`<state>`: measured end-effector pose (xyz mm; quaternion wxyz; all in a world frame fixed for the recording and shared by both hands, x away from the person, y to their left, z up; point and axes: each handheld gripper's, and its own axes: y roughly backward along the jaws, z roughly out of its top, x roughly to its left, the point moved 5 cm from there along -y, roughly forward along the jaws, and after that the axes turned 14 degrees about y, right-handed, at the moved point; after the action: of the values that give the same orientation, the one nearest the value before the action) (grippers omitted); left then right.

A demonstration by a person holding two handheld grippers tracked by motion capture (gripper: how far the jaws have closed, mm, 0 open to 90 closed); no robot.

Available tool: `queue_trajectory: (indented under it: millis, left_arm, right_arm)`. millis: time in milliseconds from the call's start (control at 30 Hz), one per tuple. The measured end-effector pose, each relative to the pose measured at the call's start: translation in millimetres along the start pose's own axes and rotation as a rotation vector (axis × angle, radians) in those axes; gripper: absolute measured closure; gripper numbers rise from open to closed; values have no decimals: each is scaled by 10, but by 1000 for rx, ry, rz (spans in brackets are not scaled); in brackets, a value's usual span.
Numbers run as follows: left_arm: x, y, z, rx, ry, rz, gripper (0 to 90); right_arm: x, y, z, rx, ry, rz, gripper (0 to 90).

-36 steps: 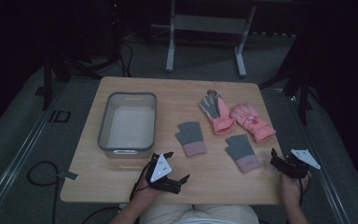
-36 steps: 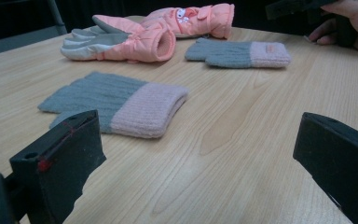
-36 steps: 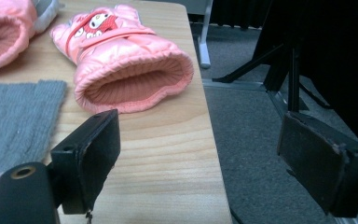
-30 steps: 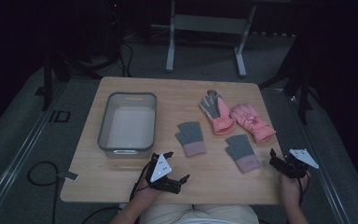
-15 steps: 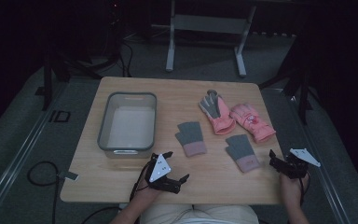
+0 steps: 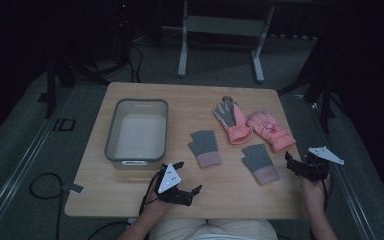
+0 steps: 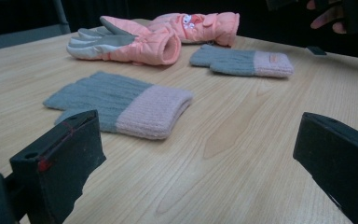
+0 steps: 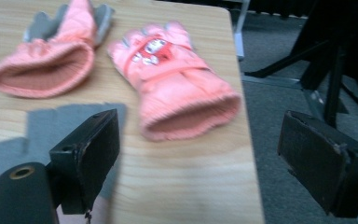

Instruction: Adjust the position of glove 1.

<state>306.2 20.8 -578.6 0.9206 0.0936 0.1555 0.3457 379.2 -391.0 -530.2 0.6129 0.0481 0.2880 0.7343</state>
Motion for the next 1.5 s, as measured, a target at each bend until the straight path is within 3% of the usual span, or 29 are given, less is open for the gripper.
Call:
queue_trajectory:
  millis: [100, 333, 533, 667, 833, 933, 1000, 1133, 1200, 1300, 1400, 1500]
  left_arm:
    - [-16, -9, -4, 10, -21, 0, 9]
    - [-19, -5, -6, 10, -22, -3, 9]
    - [-25, -6, -8, 12, -25, -9, 9]
    - [-22, -7, -8, 16, -22, -10, 9]
    - [-26, -3, -8, 11, -28, -7, 9]
    - [-26, -4, -8, 13, -28, -10, 9]
    - [-27, -6, -9, 13, -27, -11, 9]
    - [-25, -2, -8, 11, -25, -9, 9]
    - [-26, -2, -9, 12, -28, -11, 9]
    - [-30, -3, -9, 11, -31, -10, 9]
    - [-31, -2, -9, 11, -32, -13, 9]
    - [-28, 1, -9, 12, -29, -16, 9]
  right_arm:
    - [86, -32, 94, -2, 35, 15, 124]
    - [233, -44, 343, -39, 74, 46, 122]
    - [421, -59, 584, -73, 69, 147, 149]
    - [573, -81, 720, -96, 101, 230, 200]
    - [743, -149, 860, -85, 91, 279, 147]
    - [870, -163, 946, -94, 124, 316, 111]
    - [967, -167, 987, -103, 140, 368, 108]
    - [1080, -208, 1028, -86, 148, 399, 109]
    - [1210, -246, 1062, -86, 183, 419, 124]
    - [1327, -312, 1091, -81, 172, 461, 146]
    - [1408, -355, 1101, -90, 183, 486, 202]
    - [1595, -460, 1112, -97, 203, 509, 262]
